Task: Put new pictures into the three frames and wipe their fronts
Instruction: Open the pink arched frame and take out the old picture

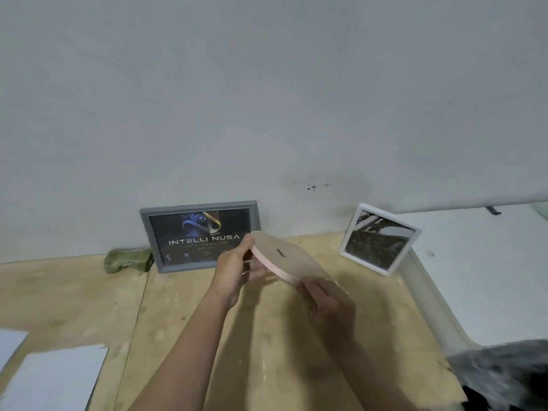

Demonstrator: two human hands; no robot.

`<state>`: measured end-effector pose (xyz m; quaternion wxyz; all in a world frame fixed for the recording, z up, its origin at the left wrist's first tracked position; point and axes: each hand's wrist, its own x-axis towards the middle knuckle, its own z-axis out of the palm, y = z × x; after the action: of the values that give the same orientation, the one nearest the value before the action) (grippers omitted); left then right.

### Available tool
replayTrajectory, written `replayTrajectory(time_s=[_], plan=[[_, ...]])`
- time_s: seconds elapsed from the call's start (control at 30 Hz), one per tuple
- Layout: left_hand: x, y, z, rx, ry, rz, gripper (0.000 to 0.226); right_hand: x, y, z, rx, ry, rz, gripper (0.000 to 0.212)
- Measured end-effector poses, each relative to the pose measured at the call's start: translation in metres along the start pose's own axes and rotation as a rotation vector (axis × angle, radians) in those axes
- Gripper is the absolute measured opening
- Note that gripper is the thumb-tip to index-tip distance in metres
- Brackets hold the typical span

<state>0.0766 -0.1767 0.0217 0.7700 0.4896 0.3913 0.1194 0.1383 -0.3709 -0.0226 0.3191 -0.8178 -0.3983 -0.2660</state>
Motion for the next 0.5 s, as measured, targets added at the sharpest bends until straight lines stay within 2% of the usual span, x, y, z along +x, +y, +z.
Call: replayTrajectory(time_s=[0.1, 0.17, 0.23, 0.3, 0.37, 0.4, 0.47, 0.5], plan=[[-0.042, -0.018, -0.034, -0.03, -0.01, -0.044, 0.019, -0.038, -0.041, -0.007, -0.047, -0.101, -0.102, 0.003], [-0.058, -0.035, -0.059, -0.074, -0.005, -0.098, 0.019, -0.061, -0.059, -0.006, 0.022, -0.215, -0.148, 0.008], [-0.074, -0.05, -0.087, -0.158, -0.016, -0.14, 0.023, -0.078, -0.067, -0.003, 0.104, -0.349, -0.101, 0.022], [-0.087, -0.065, -0.111, -0.3, -0.057, -0.178, 0.024, -0.086, -0.067, -0.006, 0.129, -0.465, 0.168, 0.05], [-0.101, -0.077, -0.132, -0.421, -0.102, -0.209, 0.024, -0.092, -0.062, -0.016, 0.242, -0.555, 0.634, 0.075], [-0.11, -0.084, -0.143, -0.459, -0.115, -0.22, 0.026, -0.099, -0.059, -0.019, 0.306, -0.604, 0.854, 0.075], [-0.121, -0.098, -0.157, -0.526, -0.128, -0.25, 0.031, -0.104, -0.06, -0.023, 0.553, -0.682, 1.272, 0.055], [-0.127, -0.105, -0.163, -0.566, -0.127, -0.273, 0.031, -0.108, -0.061, -0.022, 0.672, -0.673, 1.42, 0.044]])
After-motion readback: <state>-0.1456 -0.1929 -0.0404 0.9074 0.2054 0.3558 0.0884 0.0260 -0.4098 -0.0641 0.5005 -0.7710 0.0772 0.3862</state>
